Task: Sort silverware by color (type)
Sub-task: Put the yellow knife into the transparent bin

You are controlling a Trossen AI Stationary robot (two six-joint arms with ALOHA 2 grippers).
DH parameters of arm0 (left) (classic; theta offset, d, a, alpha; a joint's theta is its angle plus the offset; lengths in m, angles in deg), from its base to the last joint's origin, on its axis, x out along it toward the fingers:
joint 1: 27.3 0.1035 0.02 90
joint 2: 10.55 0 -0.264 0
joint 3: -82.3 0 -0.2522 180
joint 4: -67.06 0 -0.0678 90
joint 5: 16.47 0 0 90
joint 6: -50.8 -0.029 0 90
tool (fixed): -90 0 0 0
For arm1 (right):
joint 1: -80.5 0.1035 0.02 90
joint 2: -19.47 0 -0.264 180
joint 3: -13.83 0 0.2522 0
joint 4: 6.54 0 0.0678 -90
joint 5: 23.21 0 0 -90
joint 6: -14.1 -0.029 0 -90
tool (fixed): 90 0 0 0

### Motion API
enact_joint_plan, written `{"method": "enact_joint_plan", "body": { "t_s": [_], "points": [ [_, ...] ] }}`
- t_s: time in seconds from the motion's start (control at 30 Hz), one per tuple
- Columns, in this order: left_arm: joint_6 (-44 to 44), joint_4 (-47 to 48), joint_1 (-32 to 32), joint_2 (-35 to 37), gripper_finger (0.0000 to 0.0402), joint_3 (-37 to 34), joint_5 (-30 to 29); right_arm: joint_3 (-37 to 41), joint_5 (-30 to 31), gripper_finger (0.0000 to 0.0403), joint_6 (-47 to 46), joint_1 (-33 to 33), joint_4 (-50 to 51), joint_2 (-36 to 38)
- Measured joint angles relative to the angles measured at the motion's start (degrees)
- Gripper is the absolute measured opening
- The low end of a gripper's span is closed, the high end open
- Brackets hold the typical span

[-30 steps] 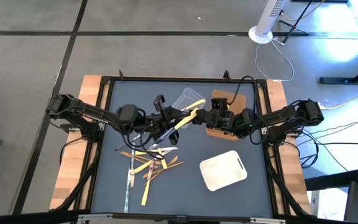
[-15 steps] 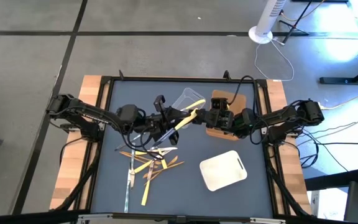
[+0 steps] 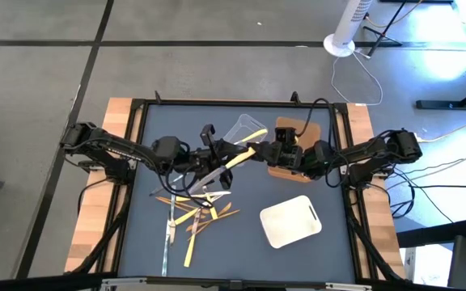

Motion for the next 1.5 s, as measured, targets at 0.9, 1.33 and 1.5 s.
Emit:
{"method": "enact_joint_plan", "body": {
  "t_s": [0.9, 1.33, 1.5],
  "points": [
    [4.90, 0.32, -0.04, 0.00, 0.0140, -0.09, -5.76, 0.00, 0.37, 0.0028, 0.15, -0.07, -0.22, 0.04],
    [16.96, 4.92, 0.02, 0.00, 0.0190, -0.09, -26.14, 0.04, -5.89, 0.0029, -3.67, -3.98, 0.18, -0.02],
    [17.44, 12.80, 0.00, 0.00, 0.0190, -0.07, -26.73, 0.04, -7.09, 0.0029, -4.58, -4.60, -0.02, -0.02]
  ]
}}
